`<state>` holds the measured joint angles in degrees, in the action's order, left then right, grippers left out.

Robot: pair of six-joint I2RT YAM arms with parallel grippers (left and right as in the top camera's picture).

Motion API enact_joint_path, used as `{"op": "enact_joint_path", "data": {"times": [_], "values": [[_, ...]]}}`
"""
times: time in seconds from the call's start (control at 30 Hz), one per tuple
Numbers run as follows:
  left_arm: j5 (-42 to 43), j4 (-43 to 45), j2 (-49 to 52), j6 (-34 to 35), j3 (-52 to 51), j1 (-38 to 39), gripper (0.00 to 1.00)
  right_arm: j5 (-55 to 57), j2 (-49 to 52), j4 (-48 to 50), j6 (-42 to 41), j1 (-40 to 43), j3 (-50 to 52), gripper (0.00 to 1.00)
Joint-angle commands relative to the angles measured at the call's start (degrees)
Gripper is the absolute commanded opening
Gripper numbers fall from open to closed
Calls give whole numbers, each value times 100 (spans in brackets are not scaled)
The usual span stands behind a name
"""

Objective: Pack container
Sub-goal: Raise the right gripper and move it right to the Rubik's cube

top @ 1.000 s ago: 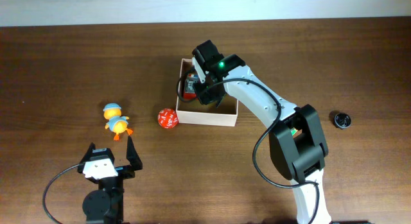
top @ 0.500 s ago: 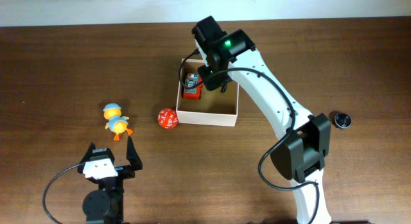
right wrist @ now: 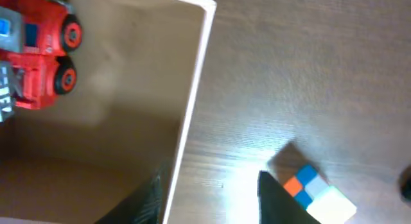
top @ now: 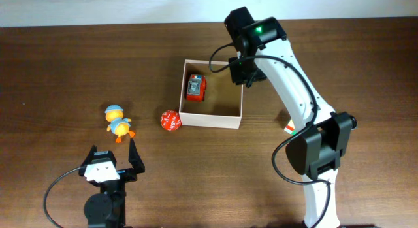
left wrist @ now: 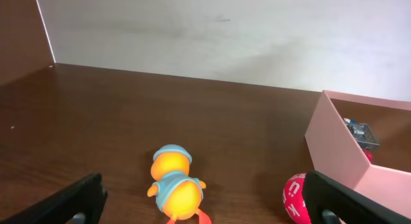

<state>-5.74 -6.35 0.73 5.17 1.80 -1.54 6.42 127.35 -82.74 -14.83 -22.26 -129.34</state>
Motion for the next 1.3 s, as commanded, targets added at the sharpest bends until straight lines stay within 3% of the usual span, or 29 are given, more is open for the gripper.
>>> {"op": "enact_joint_path", "data": {"times": [0.0,0.07,0.2,0.6,0.77,1.03,1.27], "values": [[98,15,-35,-92,-37,-28,99,11,-564,-205,-114,247,-109,57],[98,15,-35,-92,-37,-28,99,7,-780,-448,-181,501,-109,74],[101,15,-35,-90,-37,-28,99,4,-1049,-785,-221,839,-109,86],[98,15,-35,-90,-37,-28,99,184,-2601,-1460,-310,1215,-44,88],[98,15,-35,-92,-37,-28,99,492,-3324,-1460,-807,1215,389,88],[98,15,-35,-92,-37,-28,99,1534,-4478,-1193,-2087,1215,2771,89],[98,15,-35,-90,-37,-28,99,1517,-4614,911,-2992,1222,5088,93]]}}
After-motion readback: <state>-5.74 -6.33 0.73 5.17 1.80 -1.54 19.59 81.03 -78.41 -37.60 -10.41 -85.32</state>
